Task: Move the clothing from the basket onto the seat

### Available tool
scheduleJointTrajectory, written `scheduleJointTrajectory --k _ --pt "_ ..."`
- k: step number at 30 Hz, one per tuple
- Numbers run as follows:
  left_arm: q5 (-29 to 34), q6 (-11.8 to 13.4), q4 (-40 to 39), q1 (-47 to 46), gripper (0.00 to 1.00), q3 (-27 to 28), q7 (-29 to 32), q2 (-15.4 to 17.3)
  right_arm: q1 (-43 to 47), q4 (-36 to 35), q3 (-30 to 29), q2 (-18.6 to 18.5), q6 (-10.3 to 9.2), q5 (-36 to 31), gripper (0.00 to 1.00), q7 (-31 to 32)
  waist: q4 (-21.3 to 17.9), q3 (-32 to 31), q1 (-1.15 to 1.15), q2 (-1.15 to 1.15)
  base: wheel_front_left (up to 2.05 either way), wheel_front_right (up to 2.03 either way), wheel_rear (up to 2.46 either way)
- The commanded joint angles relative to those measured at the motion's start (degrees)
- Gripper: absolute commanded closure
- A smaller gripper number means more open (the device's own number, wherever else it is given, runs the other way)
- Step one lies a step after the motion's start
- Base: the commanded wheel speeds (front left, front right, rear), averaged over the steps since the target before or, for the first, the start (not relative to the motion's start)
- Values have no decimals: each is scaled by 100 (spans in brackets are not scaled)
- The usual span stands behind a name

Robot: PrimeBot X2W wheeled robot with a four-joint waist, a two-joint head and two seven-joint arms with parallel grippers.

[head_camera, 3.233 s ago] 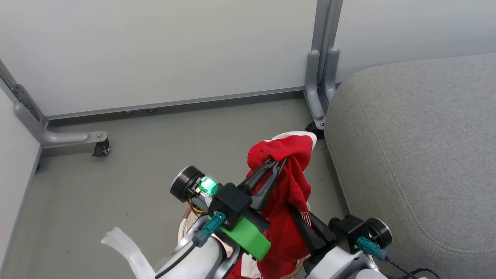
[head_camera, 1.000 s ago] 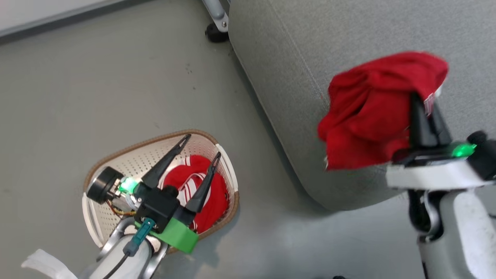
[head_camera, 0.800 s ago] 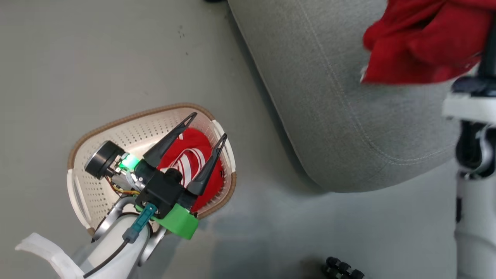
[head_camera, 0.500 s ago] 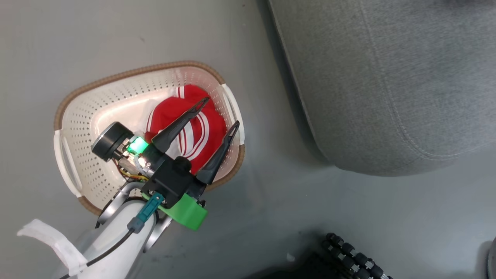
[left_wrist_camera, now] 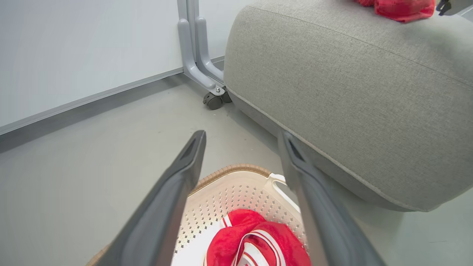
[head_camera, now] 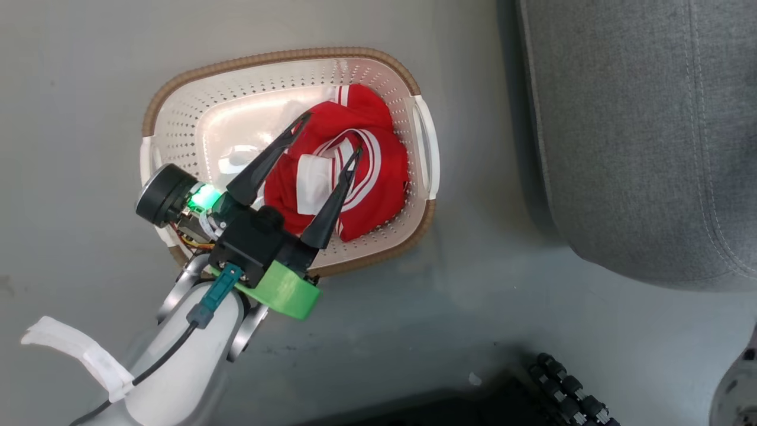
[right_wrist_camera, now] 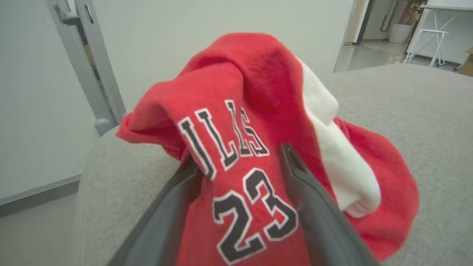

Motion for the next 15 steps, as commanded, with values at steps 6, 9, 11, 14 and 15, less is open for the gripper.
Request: scheduleJointTrajectory --k 6,9,11,14,15 --pt "-188 88 75 420 0 325 -19 -320 1129 -674 235 531 -3 217 0 -19 183 -743 -1 0 0 0 0" --pt "-262 126 158 675 0 515 -19 -513 1728 -987 811 617 -5 98 0 -19 258 -1183 -1 0 0 0 0" --pt "-293 142 211 853 0 654 -19 -634 2075 -1125 1243 685 -5 47 0 -19 304 -1488 -1 0 0 0 0" --pt "-289 165 239 1124 0 902 -19 -805 2493 -1227 1953 720 -5 83 0 -19 389 -1924 -1 0 0 0 0" --pt "-275 177 253 1242 0 1010 -19 -868 2639 -1227 2329 716 -5 107 0 -19 423 -2092 -1 0 0 0 0"
